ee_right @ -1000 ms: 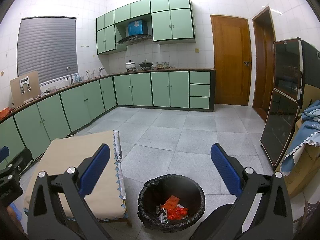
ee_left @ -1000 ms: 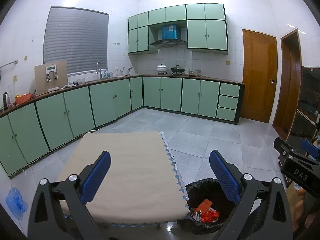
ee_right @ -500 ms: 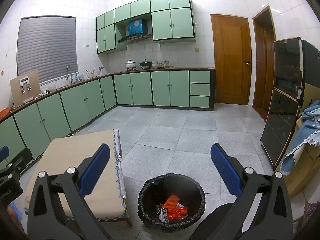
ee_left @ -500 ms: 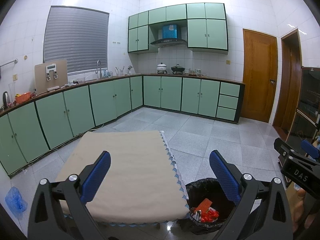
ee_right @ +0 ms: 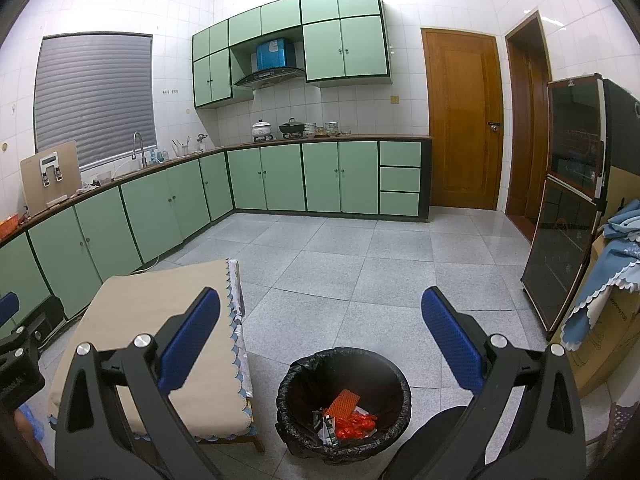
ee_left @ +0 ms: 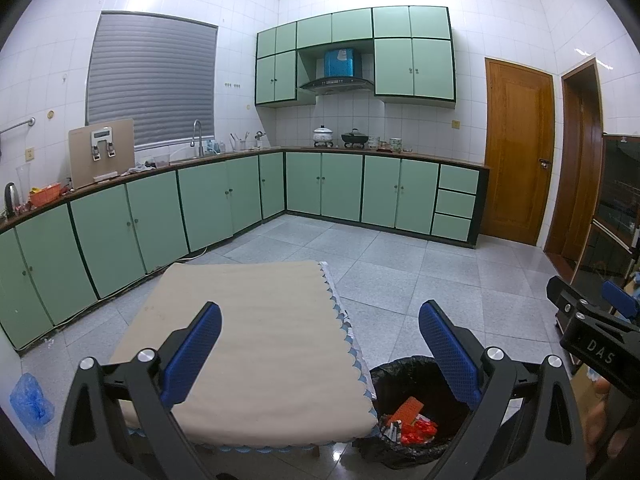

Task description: Collect trash

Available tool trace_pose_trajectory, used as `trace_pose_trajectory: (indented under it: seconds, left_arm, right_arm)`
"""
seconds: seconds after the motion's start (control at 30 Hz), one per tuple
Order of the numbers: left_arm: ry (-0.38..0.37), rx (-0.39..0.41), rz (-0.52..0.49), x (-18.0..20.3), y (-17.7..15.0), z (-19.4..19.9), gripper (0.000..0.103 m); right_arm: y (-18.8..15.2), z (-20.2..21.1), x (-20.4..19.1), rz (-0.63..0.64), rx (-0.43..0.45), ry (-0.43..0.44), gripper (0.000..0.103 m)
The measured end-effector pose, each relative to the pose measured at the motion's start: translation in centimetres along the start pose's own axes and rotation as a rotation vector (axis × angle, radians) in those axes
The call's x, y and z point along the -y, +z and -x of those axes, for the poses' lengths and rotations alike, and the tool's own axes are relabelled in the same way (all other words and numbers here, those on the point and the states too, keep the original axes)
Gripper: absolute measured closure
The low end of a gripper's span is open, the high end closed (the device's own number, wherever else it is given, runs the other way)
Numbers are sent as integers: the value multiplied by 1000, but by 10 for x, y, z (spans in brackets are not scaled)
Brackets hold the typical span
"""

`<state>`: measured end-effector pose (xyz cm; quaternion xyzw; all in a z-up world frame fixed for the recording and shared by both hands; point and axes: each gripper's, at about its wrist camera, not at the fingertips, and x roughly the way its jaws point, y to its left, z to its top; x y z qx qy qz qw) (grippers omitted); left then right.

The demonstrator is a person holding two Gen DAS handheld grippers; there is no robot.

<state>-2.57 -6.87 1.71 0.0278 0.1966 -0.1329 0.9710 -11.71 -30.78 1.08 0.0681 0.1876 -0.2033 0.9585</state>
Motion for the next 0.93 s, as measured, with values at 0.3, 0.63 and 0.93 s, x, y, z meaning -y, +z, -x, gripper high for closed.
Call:
trace_pose_trajectory:
  seconds: [0.3, 0.63, 0.93]
  left_arm:
    - [0, 0, 2, -1, 0, 1, 6]
    - [-2, 1, 1, -1, 0, 1, 6]
    - [6, 4, -8, 1, 0, 2, 6]
  right_arm:
    - [0, 0, 0, -2, 0, 1, 5]
    - [0, 0, 0, -1, -1, 2, 5]
    - [0, 0, 0, -1, 0, 1, 5]
